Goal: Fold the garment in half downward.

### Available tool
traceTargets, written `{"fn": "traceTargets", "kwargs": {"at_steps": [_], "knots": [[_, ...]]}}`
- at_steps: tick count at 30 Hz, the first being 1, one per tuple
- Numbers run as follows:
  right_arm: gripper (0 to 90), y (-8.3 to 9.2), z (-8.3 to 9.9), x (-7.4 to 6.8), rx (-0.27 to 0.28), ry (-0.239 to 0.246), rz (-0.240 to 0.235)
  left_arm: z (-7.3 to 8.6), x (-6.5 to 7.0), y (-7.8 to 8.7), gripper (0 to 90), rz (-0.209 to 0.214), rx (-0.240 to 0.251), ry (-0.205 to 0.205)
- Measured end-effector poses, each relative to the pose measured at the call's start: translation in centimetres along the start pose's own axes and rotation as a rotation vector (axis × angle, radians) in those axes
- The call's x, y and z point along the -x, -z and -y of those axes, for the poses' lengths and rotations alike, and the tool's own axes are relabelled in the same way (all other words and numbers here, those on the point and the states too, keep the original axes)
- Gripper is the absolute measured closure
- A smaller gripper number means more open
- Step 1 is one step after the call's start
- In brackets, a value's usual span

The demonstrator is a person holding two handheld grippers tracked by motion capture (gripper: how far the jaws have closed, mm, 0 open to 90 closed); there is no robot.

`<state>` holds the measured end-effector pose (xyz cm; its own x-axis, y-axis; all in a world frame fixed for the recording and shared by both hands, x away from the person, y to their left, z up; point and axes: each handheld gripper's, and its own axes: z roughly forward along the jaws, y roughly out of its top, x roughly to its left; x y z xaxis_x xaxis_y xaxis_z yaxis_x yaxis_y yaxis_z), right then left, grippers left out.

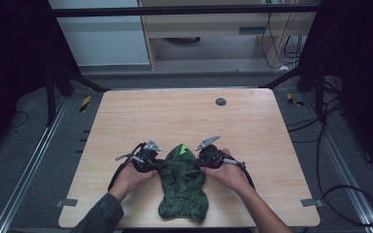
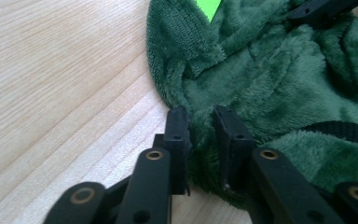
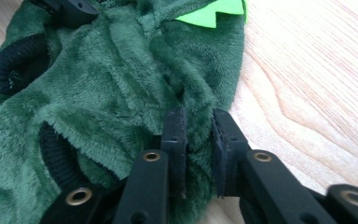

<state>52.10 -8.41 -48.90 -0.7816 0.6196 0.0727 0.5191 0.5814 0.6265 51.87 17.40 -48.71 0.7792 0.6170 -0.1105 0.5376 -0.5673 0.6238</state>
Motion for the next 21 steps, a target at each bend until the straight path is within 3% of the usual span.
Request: {"fn": "traceTargets", "kwargs": {"at_steps": [5,12,21], "knots": [[83.4,0.0,-0.2,-0.2,-0.007,0.021,-0.002,-0.1,0.1,0.1,80.8,-0.007,0.0,0.0],[84.3,0.4,-0.5,-0.2,-0.012,0.065,-0.004,-0.1,0.2,0.9,81.2,-0.024,0.002,0.007],[84.5,0.4,-1.8,0.3,0.012,0.071,-0.027,0.5,-0.8,1.7,81.2,-0.032,0.023,0.056]]}}
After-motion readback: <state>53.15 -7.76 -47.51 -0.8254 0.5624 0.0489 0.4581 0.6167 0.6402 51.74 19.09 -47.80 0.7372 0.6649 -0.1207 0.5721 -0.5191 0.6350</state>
